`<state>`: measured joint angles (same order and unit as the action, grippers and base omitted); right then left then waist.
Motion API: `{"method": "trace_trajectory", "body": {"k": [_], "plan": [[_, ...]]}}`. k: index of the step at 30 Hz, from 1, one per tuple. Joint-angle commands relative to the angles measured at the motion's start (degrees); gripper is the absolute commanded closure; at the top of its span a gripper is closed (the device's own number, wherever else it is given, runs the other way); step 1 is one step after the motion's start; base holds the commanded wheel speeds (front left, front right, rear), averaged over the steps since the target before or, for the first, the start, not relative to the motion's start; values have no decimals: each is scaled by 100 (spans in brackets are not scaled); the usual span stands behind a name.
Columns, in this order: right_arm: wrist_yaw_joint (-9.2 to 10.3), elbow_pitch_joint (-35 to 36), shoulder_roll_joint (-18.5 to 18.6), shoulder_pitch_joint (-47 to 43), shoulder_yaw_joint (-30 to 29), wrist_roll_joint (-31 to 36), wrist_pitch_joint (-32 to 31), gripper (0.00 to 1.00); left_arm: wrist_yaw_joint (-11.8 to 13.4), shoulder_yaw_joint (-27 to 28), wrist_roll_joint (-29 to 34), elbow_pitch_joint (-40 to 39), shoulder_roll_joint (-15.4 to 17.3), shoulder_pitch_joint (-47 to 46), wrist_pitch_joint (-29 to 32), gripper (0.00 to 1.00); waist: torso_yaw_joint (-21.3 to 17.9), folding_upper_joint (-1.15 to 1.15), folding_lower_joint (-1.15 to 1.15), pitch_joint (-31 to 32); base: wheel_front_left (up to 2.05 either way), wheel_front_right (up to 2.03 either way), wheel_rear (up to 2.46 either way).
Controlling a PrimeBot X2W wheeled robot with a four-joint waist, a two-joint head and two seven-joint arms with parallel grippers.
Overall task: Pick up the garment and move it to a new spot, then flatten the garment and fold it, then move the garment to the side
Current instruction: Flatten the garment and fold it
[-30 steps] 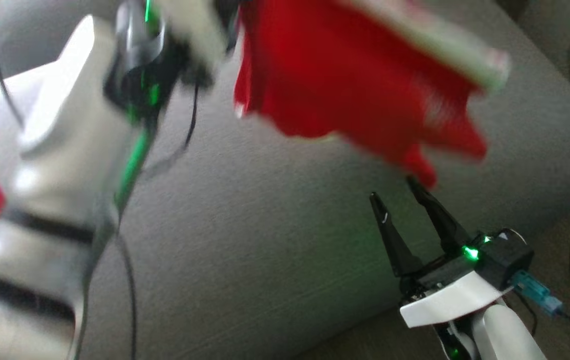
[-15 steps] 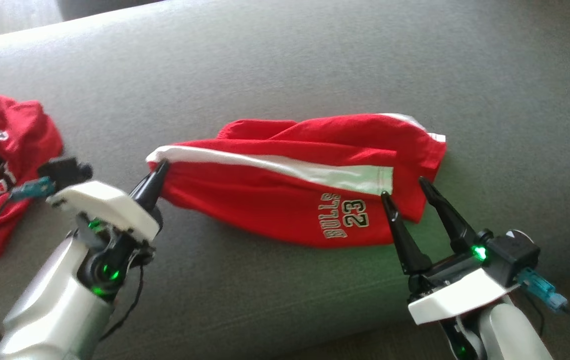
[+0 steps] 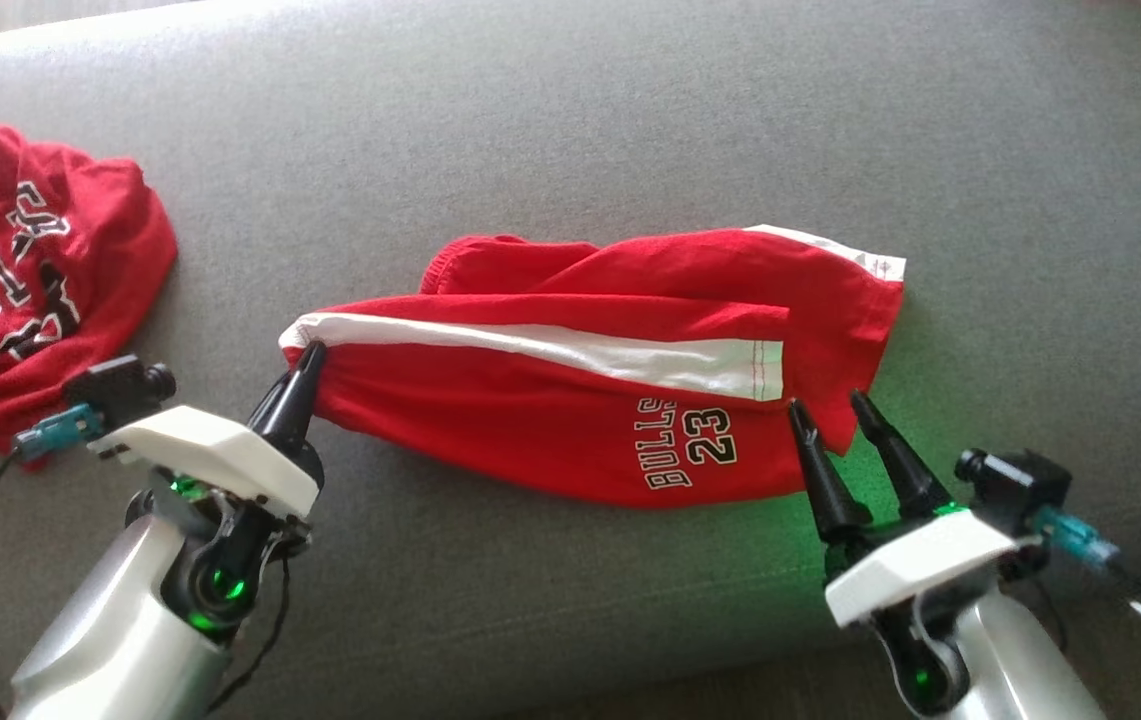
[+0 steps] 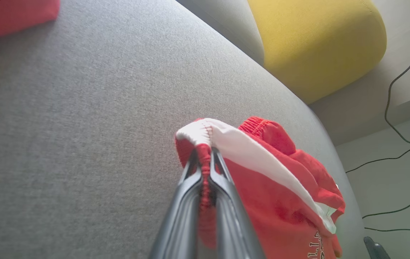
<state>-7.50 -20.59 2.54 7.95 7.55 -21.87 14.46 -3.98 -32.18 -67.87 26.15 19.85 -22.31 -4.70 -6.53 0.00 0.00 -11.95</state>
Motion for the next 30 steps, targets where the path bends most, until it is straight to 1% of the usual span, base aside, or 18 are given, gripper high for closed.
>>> {"method": "trace_trajectory", "body": {"k": [1,3,8,11,14,17,23,24,25,27,28,30], "plan": [[1,81,33,258,160,-91,54,0,-7,264,62,-161,196,-147,-66,100,19,0,0,-20,0,0,0],[1,-250,33,454,301,-499,54,0,0,243,80,-169,180,-159,-69,100,41,0,0,-37,0,0,0],[1,-1007,33,957,817,-1245,54,0,10,193,114,-203,127,-203,-67,100,122,0,0,-76,0,0,0],[1,-1525,33,1242,1042,-1509,54,0,7,162,131,-208,96,-228,-62,100,176,0,0,-85,0,0,0],[1,-2044,33,1572,1072,-1630,54,0,-3,118,159,-216,63,-263,-58,100,259,0,0,-106,0,0,0],[1,-2190,33,1684,971,-1673,54,0,-11,91,176,-213,37,-287,-62,100,315,0,0,-118,0,0,0],[1,-2210,33,1731,1036,-1937,54,0,-29,51,204,-166,21,-300,-75,100,347,0,0,-99,0,0,0],[1,-2193,33,1729,1061,-2000,54,11,-33,46,205,-158,17,-300,-77,100,348,0,0,-92,0,0,0],[1,-2190,33,1725,1089,-2057,54,42,-37,39,206,-150,14,-299,-78,100,347,0,0,-84,0,0,0],[1,-2181,33,1719,1133,-2145,54,82,-42,22,215,-133,5,-300,-79,100,344,0,0,-65,0,0,0],[1,-2174,33,1717,1155,-2173,54,100,-44,10,223,-123,-1,-303,-78,100,346,0,0,-55,0,0,0],[1,-2154,33,1700,1174,-2237,54,100,-47,-12,239,-102,-17,-312,-82,100,354,0,0,-31,0,0,0]]}}
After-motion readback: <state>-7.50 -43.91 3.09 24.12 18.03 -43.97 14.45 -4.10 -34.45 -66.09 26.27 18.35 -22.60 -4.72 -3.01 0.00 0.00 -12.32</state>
